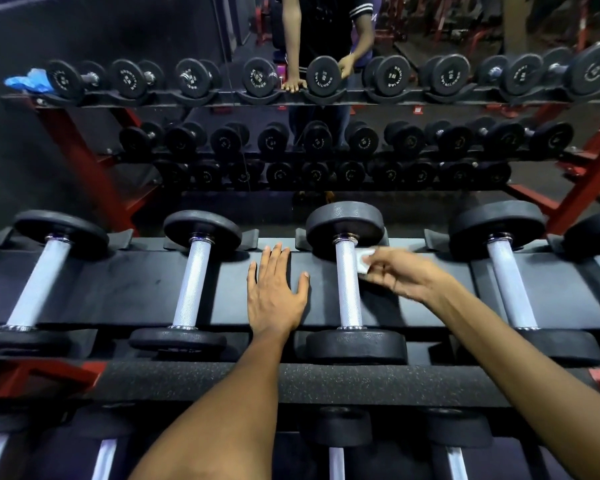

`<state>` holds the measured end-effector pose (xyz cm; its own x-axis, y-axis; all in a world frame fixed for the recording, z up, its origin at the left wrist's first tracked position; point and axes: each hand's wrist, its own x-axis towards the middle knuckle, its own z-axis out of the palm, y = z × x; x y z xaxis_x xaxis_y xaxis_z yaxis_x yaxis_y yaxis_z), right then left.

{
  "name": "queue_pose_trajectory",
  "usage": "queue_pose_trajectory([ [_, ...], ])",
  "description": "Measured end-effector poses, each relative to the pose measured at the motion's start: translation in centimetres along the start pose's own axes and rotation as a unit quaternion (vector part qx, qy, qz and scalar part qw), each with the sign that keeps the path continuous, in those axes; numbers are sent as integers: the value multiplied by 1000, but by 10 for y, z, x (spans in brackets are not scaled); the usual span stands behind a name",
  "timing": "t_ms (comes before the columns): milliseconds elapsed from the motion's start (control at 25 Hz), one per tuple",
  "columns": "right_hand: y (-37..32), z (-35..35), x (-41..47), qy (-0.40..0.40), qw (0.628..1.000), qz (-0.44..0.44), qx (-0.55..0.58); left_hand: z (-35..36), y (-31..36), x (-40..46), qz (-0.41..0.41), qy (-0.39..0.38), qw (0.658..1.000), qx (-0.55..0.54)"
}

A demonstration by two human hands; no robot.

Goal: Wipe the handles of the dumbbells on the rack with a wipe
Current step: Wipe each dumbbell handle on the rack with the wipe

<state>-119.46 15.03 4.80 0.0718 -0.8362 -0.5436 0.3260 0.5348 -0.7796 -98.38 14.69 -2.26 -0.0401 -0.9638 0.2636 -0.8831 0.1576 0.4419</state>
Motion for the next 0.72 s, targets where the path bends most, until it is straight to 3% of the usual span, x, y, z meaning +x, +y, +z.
queue_pose_trajectory([
  [120,24,-10,-22,-118,969,99,-194,0,0,1,0,-3,1000,0],
  [160,20,-9,-18,-113,967,103,-203,1,-1,2,2,-2,1000,1],
  [320,0,8,10,-18,1000,25,0,0,0,1,-1,-7,1000,19],
  [480,26,-11,-27,-115,971,93,-187,1,-1,2,-2,-19,999,40],
  [560,14,-7,-23,-25,989,-2,-147,2,-1,4,-2,-18,999,38],
  [640,3,11,-22,66,974,-168,-138,2,-1,4,-4,-17,999,31],
  [720,12,13,-32,41,942,-249,-222,1,-1,1,-5,-19,999,28],
])
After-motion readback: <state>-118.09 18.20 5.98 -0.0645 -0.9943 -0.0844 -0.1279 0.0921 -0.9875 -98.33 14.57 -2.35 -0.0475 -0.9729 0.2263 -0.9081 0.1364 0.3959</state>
